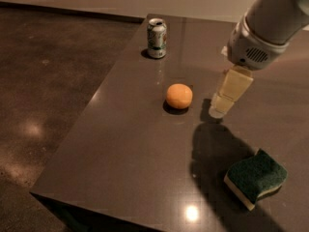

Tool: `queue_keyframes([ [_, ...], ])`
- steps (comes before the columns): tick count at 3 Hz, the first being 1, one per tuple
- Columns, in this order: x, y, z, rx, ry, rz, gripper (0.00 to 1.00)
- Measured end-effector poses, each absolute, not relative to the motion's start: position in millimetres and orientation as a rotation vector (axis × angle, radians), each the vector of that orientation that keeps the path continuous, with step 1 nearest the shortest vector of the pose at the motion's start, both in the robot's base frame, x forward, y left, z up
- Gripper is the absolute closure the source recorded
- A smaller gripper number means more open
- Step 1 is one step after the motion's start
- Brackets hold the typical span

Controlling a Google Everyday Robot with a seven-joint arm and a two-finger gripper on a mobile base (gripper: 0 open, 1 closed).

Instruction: Move orange near sponge

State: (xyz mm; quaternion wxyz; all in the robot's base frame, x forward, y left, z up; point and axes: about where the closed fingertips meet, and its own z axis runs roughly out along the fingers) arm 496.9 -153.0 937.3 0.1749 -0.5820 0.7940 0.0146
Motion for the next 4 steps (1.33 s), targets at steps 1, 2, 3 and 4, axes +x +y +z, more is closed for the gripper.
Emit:
queue_keyframes([
  [1, 521, -125, 925, -1.606, 2.220, 0.092, 0.00],
  [2, 538, -103, 912, -1.601, 2.214, 0.138, 0.00],
  [3, 547, -88, 894, -1.619, 2.224, 0.182, 0.00],
  [4, 552, -79, 879, -1.635, 2.239, 0.214, 0.00],
])
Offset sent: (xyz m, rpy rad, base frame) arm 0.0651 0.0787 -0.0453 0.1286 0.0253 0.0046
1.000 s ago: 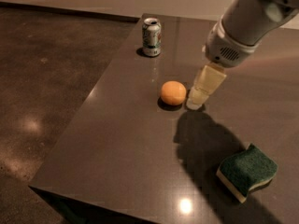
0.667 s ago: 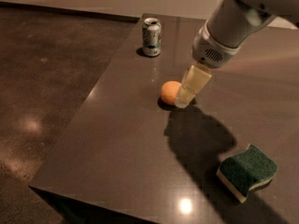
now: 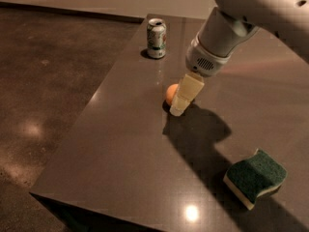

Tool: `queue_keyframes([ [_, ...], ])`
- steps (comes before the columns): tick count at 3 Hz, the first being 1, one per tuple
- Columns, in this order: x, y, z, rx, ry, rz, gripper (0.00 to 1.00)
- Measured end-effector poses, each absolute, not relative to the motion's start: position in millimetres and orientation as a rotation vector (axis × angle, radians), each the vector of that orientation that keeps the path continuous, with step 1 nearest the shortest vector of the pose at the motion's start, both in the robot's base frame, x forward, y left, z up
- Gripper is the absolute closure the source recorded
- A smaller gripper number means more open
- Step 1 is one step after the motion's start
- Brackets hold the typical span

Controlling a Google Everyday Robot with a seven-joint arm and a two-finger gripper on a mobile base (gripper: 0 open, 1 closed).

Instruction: Move orange near sponge

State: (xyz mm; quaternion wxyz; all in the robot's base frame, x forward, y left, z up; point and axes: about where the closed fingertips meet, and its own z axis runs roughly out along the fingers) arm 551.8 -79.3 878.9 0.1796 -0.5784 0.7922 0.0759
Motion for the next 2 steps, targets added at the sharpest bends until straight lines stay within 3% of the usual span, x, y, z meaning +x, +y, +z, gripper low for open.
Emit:
queue_keyframes([
  [2, 555.1, -74.2, 864.3, -1.662, 2.239, 0.233, 0.15],
])
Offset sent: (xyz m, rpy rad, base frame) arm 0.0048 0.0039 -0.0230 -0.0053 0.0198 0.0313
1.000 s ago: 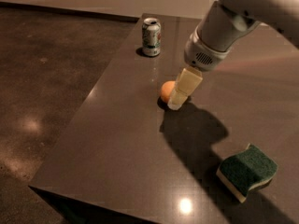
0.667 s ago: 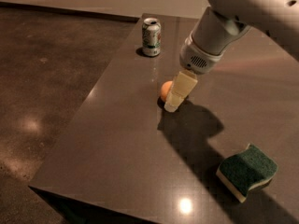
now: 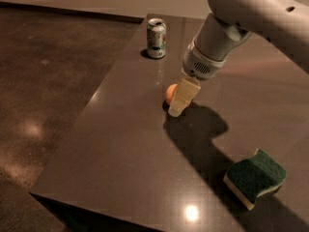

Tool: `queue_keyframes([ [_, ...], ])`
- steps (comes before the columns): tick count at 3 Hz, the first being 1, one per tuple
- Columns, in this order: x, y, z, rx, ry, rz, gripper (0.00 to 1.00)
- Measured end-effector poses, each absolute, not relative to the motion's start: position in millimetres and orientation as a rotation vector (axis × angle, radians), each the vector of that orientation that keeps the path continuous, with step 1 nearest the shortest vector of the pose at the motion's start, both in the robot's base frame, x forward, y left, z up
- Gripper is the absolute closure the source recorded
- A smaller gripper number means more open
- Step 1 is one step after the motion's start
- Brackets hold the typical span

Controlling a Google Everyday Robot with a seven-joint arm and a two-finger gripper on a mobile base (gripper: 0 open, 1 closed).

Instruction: Move orange near sponge

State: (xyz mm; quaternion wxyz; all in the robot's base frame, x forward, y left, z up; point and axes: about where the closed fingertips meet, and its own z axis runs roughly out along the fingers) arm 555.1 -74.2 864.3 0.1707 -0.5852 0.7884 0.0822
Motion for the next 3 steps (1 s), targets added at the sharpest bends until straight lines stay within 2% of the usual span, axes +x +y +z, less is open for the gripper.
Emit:
queue_keyframes([
  [2, 551, -77, 865, -1.661, 2.227, 0.238, 0.77],
  [3, 535, -91, 898, -1.598, 2.258, 0.148, 1.00],
])
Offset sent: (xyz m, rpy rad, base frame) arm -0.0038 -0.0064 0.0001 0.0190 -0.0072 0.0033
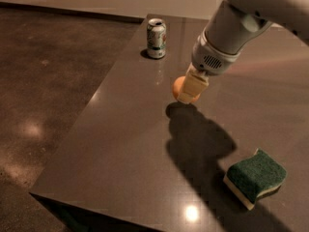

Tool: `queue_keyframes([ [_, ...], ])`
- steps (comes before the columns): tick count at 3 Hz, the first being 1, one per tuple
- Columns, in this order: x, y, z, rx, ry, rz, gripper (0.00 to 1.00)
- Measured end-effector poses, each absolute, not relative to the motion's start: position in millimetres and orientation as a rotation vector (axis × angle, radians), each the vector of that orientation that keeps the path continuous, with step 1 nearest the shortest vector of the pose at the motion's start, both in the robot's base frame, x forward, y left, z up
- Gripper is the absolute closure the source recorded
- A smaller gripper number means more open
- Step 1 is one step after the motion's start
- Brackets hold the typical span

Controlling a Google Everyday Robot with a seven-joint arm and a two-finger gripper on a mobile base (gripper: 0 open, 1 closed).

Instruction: Move orange near sponge

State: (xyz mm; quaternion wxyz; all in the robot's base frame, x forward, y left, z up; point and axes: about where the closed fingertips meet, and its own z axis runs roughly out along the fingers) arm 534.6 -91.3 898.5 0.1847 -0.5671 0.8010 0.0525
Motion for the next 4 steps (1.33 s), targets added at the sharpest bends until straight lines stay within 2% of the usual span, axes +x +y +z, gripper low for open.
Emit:
queue_keyframes([
  [2, 501, -126, 918, -1.463, 2.427, 0.025, 1.00],
  [4, 480, -179, 894, -1.331, 2.597, 0.017, 1.00],
])
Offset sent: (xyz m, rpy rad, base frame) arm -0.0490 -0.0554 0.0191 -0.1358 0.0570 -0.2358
